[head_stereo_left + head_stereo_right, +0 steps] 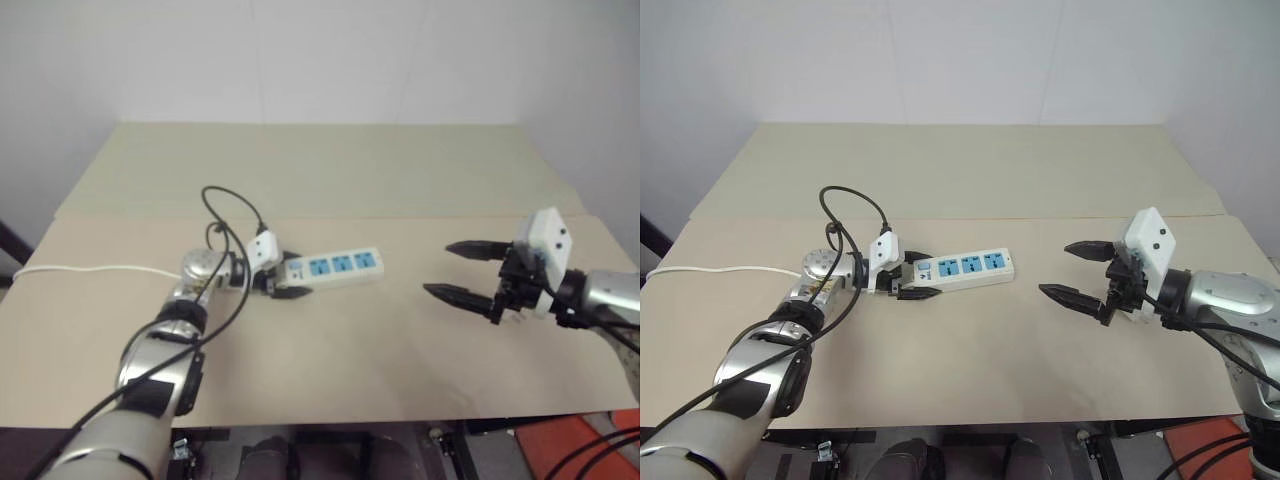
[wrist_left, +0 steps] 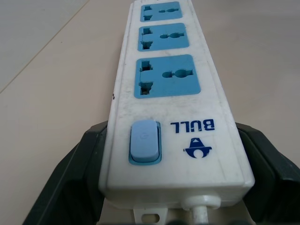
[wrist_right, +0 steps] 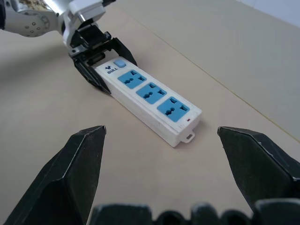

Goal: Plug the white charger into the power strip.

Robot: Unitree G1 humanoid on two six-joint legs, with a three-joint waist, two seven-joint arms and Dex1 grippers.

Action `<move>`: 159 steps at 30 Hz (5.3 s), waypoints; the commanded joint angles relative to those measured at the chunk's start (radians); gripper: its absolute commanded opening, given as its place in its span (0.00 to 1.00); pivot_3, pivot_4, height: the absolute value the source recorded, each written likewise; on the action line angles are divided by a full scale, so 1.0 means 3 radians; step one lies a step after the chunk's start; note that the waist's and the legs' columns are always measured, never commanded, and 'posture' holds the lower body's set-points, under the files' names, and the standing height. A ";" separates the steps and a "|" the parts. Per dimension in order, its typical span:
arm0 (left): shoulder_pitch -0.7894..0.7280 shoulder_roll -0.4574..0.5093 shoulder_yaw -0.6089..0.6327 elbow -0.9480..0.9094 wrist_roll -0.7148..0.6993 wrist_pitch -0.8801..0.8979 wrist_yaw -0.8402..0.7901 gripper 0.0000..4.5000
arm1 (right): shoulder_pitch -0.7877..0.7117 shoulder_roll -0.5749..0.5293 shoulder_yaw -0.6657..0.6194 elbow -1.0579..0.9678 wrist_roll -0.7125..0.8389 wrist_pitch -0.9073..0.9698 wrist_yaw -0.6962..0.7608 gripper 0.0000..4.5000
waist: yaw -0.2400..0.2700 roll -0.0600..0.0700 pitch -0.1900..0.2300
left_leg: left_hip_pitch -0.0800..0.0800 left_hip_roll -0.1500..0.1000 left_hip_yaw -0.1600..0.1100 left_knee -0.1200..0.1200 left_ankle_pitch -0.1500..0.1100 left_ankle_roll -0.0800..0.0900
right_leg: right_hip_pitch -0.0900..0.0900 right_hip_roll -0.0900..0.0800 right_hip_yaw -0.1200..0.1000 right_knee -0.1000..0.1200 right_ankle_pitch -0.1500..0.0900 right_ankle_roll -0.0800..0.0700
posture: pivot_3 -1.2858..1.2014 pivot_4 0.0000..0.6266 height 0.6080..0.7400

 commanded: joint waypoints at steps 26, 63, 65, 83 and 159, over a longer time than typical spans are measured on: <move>0.0532 -0.0391 -0.0582 -0.1785 0.0198 0.0668 0.0197 0.74 | -0.2345 -0.0937 0.1270 0.1557 -0.0818 0.2075 -0.0403 1.00 | -0.0001 0.0001 0.0000 | -0.0014 0.0000 0.0001 0.0010 -0.0007 0.0012 | -0.0010 -0.0013 0.0001 0.0000 0.0003 0.0003 | 0.52 0.24 1.00; 0.1076 -0.0328 -0.0850 -0.2732 -0.0066 0.1709 0.0247 0.74 | -0.2376 -0.0826 0.2524 0.2196 -0.1664 0.1398 0.1154 1.00 | 0.0001 0.0004 -0.0002 | -0.0012 -0.0001 0.0001 0.0015 -0.0006 0.0010 | -0.0007 -0.0013 -0.0001 0.0001 0.0002 0.0004 | 0.52 0.24 1.00; 0.1091 -0.0314 -0.0850 -0.2749 -0.0067 0.1712 0.0252 0.74 | -0.2399 -0.0740 0.2572 0.2332 -0.1741 0.1335 0.1192 1.00 | -0.0001 0.0004 -0.0002 | -0.0012 -0.0002 0.0001 0.0015 -0.0006 0.0010 | -0.0006 -0.0013 -0.0001 0.0001 0.0002 0.0004 | 0.52 0.24 1.00; 0.1225 -0.0214 -0.0843 -0.2973 -0.0084 0.1815 0.0326 0.74 | -0.2698 -0.0189 0.2723 0.3507 -0.2457 0.0591 0.1526 1.00 | -0.0015 0.0008 -0.0004 | -0.0009 -0.0003 0.0002 0.0014 -0.0003 0.0005 | -0.0005 -0.0012 -0.0001 0.0001 0.0002 0.0005 | 0.52 0.24 1.00; 0.1286 0.0114 -0.0953 -0.2994 -0.0125 0.1808 0.0482 0.74 | -0.1412 0.1715 0.1335 0.2490 -0.1095 -0.1443 0.1164 0.24 | -0.0090 0.0016 -0.0011 | 0.0016 -0.0002 0.0004 0.0003 0.0003 -0.0005 | 0.0006 -0.0005 0.0005 0.0012 0.0001 0.0003 | 0.52 0.24 1.00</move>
